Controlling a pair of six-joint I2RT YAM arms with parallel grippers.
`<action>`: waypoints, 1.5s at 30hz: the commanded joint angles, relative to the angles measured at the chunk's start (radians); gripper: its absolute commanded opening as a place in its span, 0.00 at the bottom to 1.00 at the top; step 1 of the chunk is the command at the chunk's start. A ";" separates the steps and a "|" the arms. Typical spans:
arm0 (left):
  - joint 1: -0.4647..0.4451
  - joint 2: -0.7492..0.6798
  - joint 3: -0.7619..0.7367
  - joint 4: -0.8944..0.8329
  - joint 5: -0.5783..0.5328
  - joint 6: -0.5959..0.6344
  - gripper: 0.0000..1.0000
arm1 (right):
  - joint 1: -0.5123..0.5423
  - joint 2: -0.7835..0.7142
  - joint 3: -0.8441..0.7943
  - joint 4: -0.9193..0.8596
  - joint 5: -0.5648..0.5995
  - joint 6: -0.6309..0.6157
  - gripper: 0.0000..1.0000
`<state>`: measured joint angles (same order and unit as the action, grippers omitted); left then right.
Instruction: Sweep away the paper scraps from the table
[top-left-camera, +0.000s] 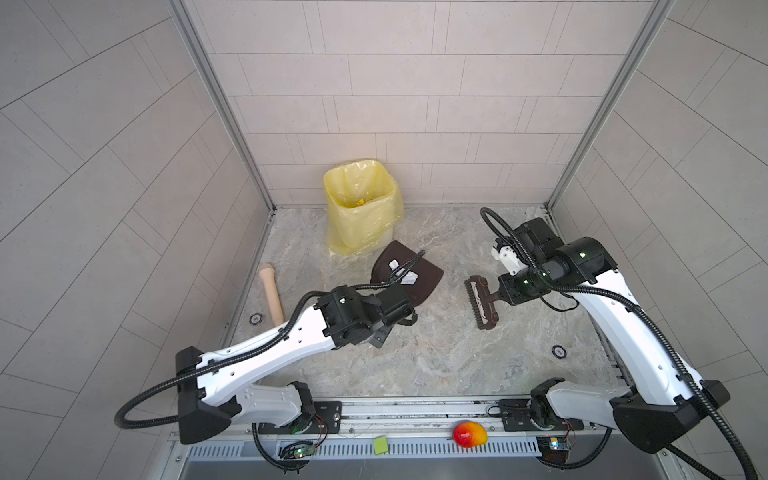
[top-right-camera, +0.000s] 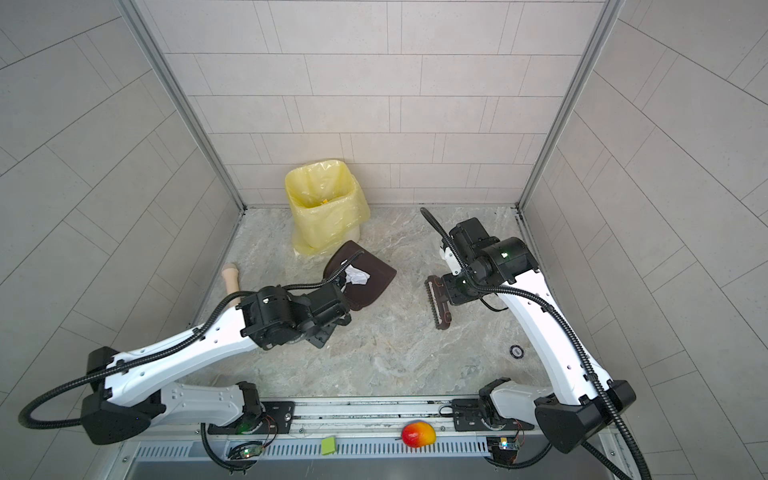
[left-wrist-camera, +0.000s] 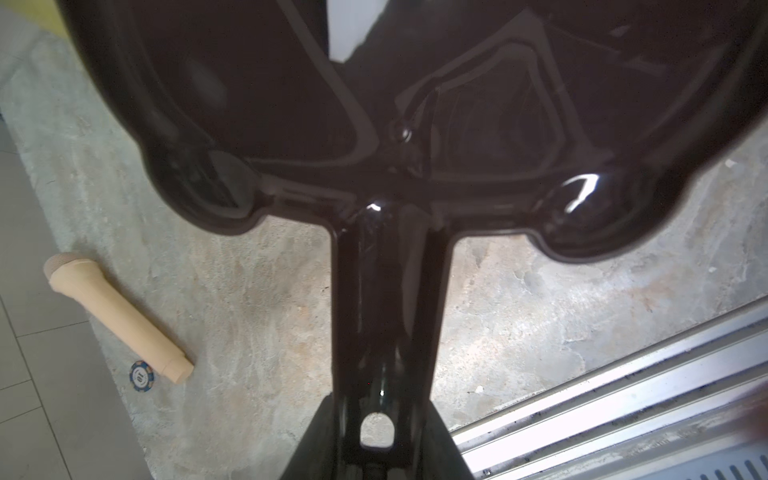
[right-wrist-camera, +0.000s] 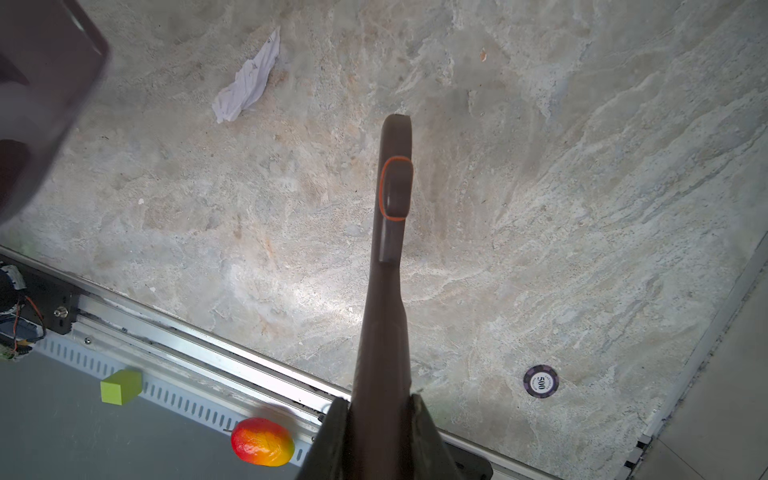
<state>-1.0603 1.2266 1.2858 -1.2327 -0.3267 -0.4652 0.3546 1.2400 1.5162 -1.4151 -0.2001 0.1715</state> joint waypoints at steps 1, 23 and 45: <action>0.079 -0.047 0.059 -0.091 -0.040 0.028 0.00 | -0.015 -0.031 0.002 0.015 -0.024 -0.022 0.00; 0.693 -0.045 0.253 -0.150 0.000 0.326 0.00 | -0.071 -0.022 -0.019 0.033 -0.088 -0.077 0.00; 1.039 0.281 0.564 -0.050 0.155 0.503 0.00 | -0.083 -0.036 -0.045 0.038 -0.139 -0.067 0.00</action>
<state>-0.0399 1.4784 1.7927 -1.3029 -0.2050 0.0097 0.2783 1.2228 1.4586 -1.3800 -0.3241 0.1059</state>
